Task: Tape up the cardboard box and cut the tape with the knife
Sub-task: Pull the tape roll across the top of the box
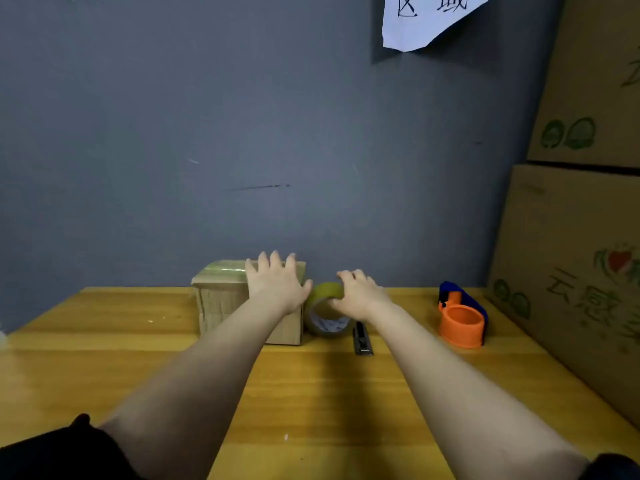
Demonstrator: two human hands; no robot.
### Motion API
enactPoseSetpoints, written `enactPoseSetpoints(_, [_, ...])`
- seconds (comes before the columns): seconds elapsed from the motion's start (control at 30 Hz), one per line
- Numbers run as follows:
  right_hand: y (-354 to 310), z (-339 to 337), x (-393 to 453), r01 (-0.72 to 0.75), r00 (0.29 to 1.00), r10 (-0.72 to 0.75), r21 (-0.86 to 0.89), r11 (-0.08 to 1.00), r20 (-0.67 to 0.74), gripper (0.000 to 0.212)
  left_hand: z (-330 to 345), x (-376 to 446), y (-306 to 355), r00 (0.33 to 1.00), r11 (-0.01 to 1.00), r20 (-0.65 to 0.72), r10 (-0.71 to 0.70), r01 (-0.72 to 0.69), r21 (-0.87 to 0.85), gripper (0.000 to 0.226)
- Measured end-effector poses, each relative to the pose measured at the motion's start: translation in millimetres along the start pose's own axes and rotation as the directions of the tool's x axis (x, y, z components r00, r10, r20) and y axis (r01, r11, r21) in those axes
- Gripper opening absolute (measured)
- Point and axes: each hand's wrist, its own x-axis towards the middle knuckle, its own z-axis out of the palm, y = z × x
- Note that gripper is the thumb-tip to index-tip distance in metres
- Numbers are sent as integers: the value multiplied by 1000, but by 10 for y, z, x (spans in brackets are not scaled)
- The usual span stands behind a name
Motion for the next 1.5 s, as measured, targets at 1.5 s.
enactPoseSetpoints(1.5, [-469, 522, -1451, 6, 984, 36, 239, 971, -174, 65, -147, -573, -675, 796, 734, 95, 598, -497, -462, 54])
